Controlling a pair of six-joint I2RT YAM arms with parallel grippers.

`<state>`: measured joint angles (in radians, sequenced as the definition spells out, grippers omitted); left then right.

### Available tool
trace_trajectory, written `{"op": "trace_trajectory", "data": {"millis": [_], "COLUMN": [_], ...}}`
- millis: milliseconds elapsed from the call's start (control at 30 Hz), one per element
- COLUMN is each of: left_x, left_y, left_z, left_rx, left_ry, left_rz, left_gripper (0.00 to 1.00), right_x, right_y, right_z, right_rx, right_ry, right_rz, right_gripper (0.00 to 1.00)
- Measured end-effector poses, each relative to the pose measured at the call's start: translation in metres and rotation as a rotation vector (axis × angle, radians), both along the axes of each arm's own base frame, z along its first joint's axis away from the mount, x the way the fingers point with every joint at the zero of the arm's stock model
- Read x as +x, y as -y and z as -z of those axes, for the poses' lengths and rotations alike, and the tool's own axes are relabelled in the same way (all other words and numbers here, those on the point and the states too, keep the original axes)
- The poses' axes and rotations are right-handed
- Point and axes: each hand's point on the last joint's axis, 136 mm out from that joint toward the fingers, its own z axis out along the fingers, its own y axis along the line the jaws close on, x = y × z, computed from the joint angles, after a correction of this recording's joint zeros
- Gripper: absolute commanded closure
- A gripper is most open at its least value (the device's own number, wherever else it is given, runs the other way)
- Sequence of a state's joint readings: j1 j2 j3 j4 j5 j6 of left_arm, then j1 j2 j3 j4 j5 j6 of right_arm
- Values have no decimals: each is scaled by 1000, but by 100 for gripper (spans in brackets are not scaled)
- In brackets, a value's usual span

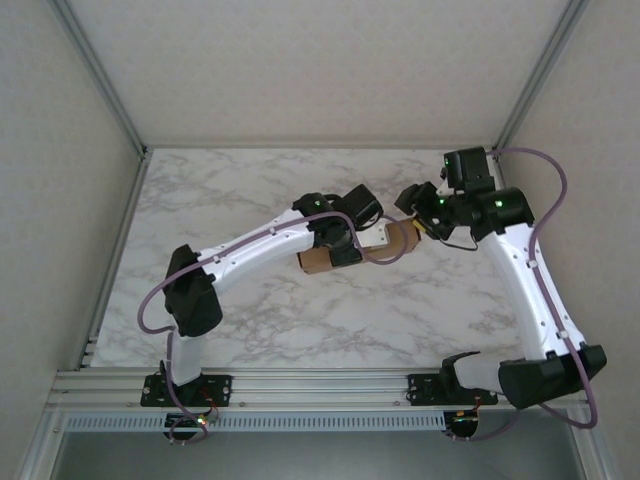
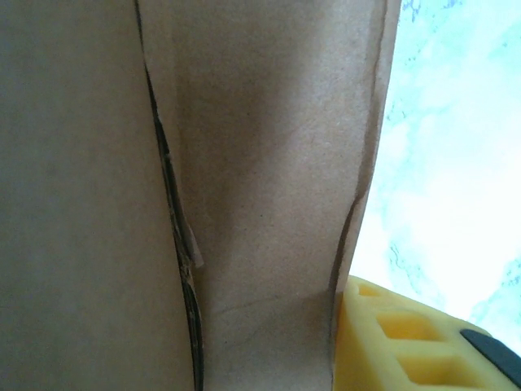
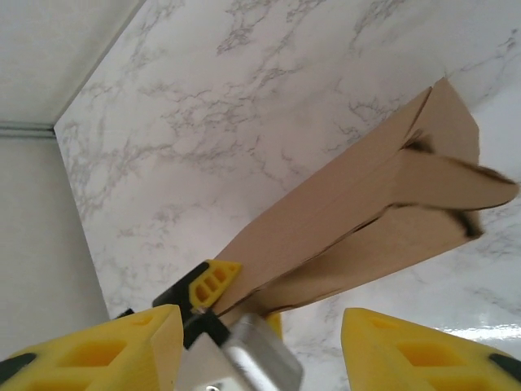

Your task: Fold the paper box

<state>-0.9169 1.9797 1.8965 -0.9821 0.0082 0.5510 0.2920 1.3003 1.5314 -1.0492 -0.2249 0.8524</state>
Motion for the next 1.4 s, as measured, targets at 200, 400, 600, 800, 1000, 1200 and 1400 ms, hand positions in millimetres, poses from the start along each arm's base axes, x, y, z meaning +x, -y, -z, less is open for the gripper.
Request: {"op": "trace_trajectory", "data": {"millis": [200, 400, 600, 800, 1000, 1200, 1400], "left_x": [15, 27, 43, 66, 91, 102, 111], "left_y": [11, 11, 9, -2, -8, -4, 2], "left_z": [13, 12, 10, 0, -9, -4, 3], "left_rx": [2, -5, -37, -126, -244, -266, -267], "left_ry": [-1, 9, 1, -43, -107, -107, -83], "left_rz": [1, -6, -28, -64, -99, -119, -119], "left_gripper": [56, 56, 56, 58, 53, 46, 33], "right_x": [17, 32, 40, 49, 45, 49, 64], "right_y": [1, 12, 16, 37, 52, 35, 21], "right_z": [11, 28, 36, 20, 26, 42, 66], "right_rx": [28, 27, -4, -141, -128, -31, 9], "right_ry": [-84, -141, -152, -32, -59, -119, -176], "right_rz": [83, 140, 122, 79, 125, 113, 103], "right_gripper": [46, 44, 35, 35, 37, 35, 34]}}
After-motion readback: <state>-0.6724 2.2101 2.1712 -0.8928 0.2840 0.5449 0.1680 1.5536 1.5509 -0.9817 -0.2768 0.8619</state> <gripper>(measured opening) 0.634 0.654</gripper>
